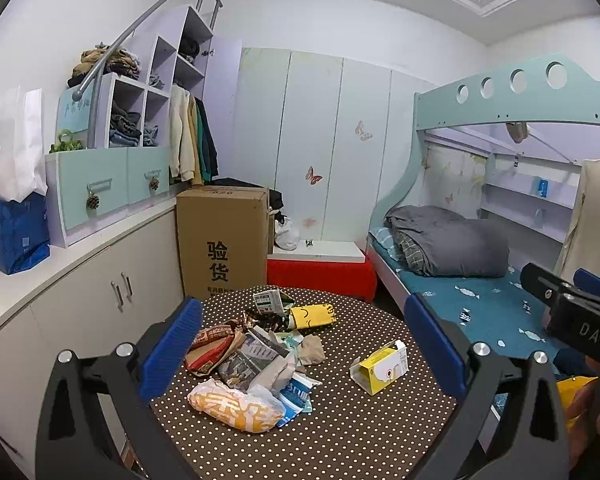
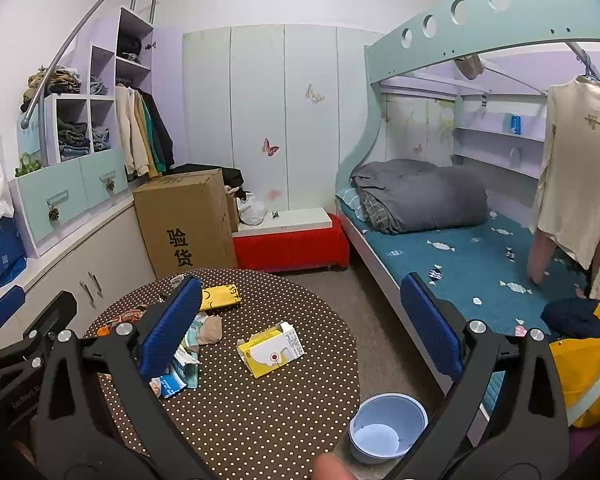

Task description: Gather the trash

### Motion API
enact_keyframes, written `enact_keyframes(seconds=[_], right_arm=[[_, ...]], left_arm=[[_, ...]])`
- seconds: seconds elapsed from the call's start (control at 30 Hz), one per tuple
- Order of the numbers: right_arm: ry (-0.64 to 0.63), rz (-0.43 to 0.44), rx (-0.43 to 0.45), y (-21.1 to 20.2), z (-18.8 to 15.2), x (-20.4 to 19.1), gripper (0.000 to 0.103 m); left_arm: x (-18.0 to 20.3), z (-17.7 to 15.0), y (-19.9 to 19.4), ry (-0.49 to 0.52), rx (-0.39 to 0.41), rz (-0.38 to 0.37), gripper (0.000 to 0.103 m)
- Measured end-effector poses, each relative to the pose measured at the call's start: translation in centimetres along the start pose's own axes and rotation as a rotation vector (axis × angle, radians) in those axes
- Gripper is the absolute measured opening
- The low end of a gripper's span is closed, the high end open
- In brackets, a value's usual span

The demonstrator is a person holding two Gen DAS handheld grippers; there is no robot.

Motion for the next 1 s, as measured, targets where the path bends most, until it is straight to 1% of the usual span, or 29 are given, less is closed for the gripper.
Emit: enact_keyframes(seconds=[0.2, 0.37, 0.57, 0.73, 0.83, 1.0], right_arm=[[-0.006, -0.001, -0.024, 1.3, -0.1, -0.4, 0.097], [-0.01, -0.009, -0.077, 3.4, -1.0, -0.5, 0.097], [-0.02, -0.012, -0.18, 7.9, -3.2, -0.8, 0.097], [-0.038, -0.003, -0.285, 12.4, -5.8, -1.6, 0.097], [-0.045, 0.001, -0.349, 14.8, -7.5, -2.0, 0.097], [-0.061, 0.01, -0.433, 18.5, -9.8, -2.8, 0.097]], left_arm=[[-1.0, -0.4, 1.1, -0.014, -0.016, 0.008, 0.099], [-2.6, -1.6, 3.1, -0.028, -0.062, 0.041, 0.099], [-5.7, -4.3, 6.4, -0.066, -0.152, 0.083, 0.099], [-7.8, -7.0, 9.2, -0.065, -0.232, 0.102, 0.099], [-8.2, -8.8, 10.8, -0.055, -0.286, 0.09, 0.099], [-8.7, -11.0, 13.8, -0.051, -0.363, 0.102, 0.099]])
Point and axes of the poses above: each gripper's, at about its wrist camera, not at the fingertips, and y roughly the way its jaws point, x to its right, z to its top, the point moved 6 cm from there along y, roughly the way its jaws point, and after that the axes turned 11 degrees about -x, right-handed, at the moved point
